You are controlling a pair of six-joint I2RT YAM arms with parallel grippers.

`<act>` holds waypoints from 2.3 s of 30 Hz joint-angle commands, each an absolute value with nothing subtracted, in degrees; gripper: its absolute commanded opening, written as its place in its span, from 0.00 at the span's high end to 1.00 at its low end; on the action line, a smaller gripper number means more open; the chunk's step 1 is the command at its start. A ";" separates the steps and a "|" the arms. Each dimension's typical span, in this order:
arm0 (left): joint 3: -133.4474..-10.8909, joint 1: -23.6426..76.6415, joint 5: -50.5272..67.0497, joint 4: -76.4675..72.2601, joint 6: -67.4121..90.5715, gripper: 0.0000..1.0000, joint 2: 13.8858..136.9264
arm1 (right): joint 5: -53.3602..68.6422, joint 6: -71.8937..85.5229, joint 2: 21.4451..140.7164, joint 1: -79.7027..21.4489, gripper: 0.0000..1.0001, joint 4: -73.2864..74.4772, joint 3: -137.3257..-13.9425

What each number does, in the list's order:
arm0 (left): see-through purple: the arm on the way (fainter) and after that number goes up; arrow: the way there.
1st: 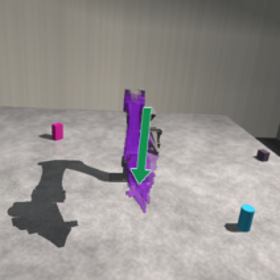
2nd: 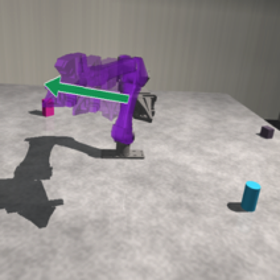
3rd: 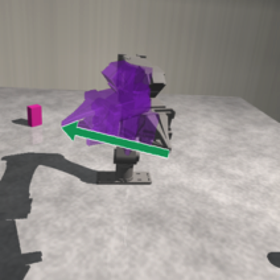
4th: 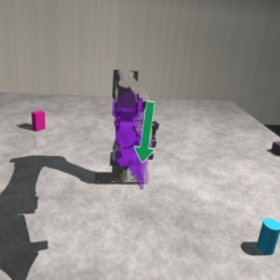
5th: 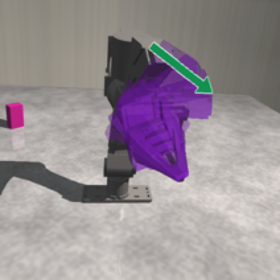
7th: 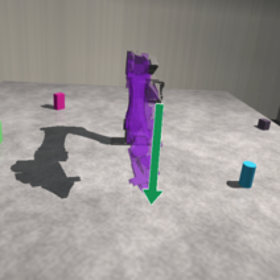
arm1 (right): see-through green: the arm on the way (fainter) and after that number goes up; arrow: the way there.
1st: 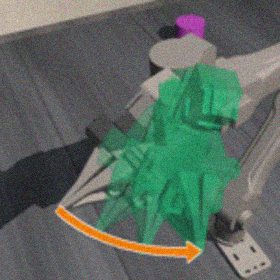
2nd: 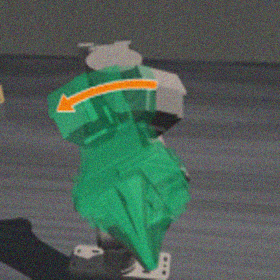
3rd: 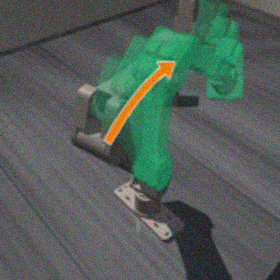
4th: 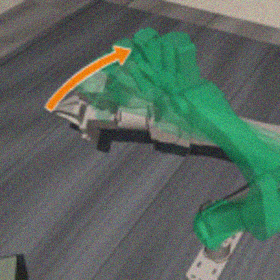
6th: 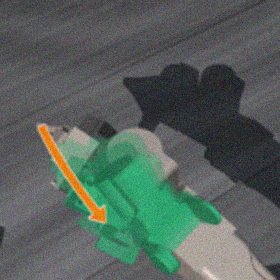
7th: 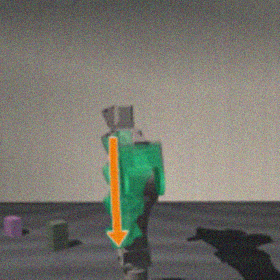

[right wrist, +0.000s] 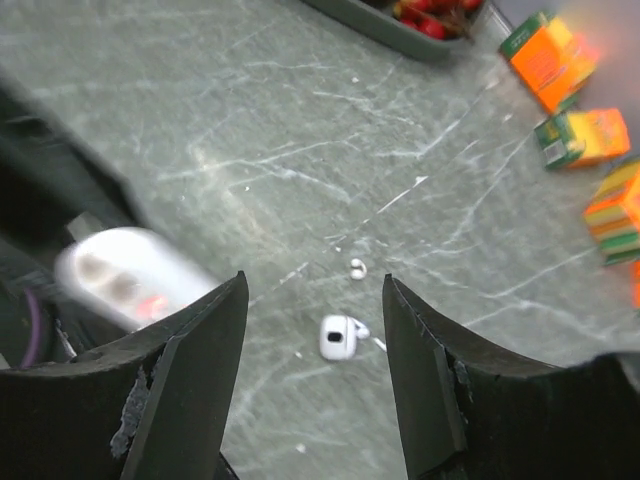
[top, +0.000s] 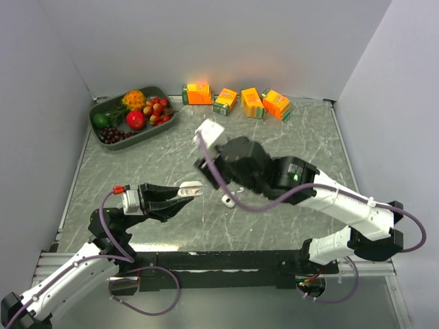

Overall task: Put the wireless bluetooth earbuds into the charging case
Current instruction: Pick up the earbud from the center of the board.

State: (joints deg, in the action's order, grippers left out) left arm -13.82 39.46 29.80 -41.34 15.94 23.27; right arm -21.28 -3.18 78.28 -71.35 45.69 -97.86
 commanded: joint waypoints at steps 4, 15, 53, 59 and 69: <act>-14.85 39.55 27.34 -36.49 13.89 0.99 18.20 | -0.37 17.31 71.09 -46.69 0.42 37.01 -79.64; -15.38 39.55 26.10 -29.54 12.39 0.99 13.71 | 9.75 21.44 89.55 -41.22 0.55 28.48 -75.76; -13.89 39.55 25.22 -25.31 13.18 0.99 8.52 | 10.98 20.21 116.45 -37.35 0.65 26.81 -80.77; -13.89 39.55 25.40 -25.14 13.36 0.99 8.52 | 11.43 20.48 116.89 -38.40 0.65 26.54 -79.89; -13.89 39.55 25.75 -25.31 13.62 0.99 8.88 | 11.34 21.09 116.28 -39.64 0.65 25.49 -77.43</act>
